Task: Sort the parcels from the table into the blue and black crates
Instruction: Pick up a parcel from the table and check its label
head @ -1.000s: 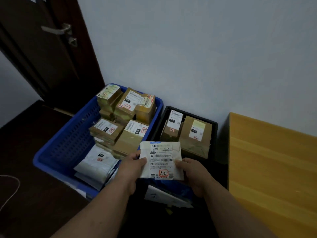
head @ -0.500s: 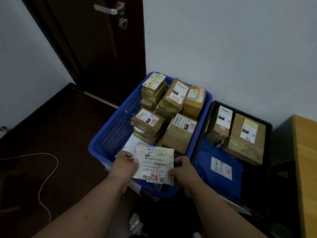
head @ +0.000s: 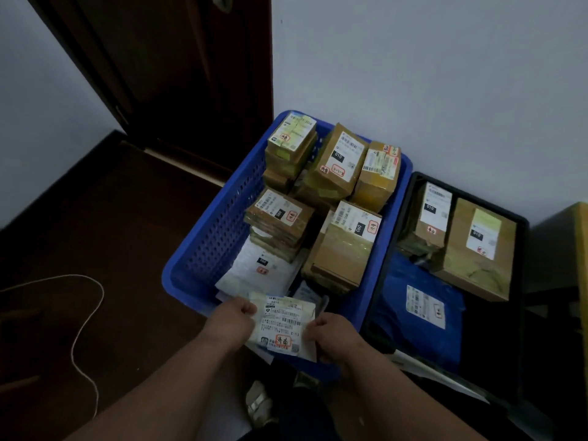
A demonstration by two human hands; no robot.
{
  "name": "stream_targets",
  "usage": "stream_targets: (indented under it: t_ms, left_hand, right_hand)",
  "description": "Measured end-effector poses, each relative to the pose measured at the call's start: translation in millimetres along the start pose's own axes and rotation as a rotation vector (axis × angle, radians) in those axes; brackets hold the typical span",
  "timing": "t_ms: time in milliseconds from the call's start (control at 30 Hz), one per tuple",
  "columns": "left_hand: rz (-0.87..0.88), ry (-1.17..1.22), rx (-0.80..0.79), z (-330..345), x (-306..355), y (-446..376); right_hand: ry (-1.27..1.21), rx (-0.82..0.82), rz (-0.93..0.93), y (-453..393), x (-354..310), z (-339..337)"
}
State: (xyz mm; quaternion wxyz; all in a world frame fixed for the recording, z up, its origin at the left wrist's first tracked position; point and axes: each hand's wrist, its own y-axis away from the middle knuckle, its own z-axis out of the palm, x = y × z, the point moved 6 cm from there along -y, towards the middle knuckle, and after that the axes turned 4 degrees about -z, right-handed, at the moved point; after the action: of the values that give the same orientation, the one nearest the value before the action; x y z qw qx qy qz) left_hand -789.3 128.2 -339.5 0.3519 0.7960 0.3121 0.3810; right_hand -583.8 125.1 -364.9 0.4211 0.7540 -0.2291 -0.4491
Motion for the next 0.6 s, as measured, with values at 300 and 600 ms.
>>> stream_targets:
  t_ms: [300, 600]
  left_hand:
    - [-0.002, -0.233, -0.06, 14, 36, -57]
    - [0.035, -0.526, -0.069, 26, 33, -121]
  right_hand:
    - [0.026, -0.04, 0.067, -51, -10, -15]
    - [0.096, -0.057, 0.119, -112, 1, 11]
